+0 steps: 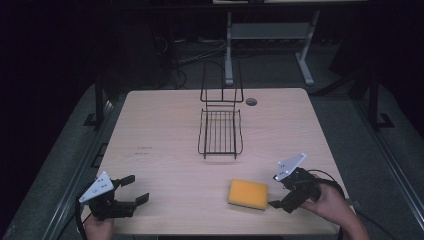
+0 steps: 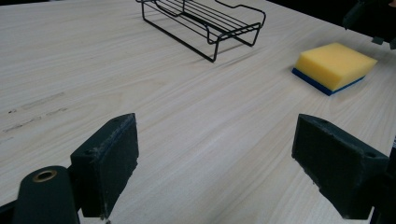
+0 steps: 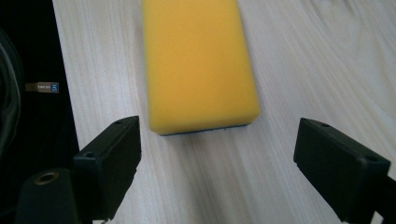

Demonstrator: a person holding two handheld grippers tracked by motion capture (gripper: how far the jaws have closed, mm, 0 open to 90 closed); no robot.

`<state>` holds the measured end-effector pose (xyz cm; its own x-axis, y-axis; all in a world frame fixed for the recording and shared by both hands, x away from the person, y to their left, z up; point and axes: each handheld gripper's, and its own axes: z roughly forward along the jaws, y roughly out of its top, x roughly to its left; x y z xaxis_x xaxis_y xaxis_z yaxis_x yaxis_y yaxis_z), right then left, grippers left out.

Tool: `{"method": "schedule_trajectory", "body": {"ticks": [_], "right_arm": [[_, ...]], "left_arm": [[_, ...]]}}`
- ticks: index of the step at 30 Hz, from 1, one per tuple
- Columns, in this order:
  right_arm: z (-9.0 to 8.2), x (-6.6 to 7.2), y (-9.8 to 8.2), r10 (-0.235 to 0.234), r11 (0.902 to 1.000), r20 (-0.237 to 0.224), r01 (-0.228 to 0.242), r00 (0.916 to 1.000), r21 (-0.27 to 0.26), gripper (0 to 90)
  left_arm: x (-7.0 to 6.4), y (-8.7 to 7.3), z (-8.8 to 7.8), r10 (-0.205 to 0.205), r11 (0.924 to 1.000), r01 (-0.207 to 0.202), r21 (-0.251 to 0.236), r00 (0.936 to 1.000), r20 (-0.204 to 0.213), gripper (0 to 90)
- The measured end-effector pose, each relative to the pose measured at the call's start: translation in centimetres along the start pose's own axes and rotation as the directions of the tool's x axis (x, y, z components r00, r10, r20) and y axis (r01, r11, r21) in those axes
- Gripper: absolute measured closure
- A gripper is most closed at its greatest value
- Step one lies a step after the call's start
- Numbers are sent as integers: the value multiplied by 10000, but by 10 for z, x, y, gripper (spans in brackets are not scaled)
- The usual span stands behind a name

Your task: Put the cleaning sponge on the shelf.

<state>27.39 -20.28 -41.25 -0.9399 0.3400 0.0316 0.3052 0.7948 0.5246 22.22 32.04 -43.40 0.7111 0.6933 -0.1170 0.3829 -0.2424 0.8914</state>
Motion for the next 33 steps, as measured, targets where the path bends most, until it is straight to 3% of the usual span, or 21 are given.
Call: {"method": "schedule_trajectory", "body": {"ticks": [13, 33], "right_arm": [[7, 2, 23, -477, 9988, -423, 482, 9980, 106, 145], [27, 2, 42, -778, 9957, -851, 816, 9933, 427, 144]], "left_arm": [[0, 0, -1, 1, 10000, -2, -47, 10000, -30, 140], [0, 0, -1, 19, 10000, -19, -75, 10000, -9, 140]]}}
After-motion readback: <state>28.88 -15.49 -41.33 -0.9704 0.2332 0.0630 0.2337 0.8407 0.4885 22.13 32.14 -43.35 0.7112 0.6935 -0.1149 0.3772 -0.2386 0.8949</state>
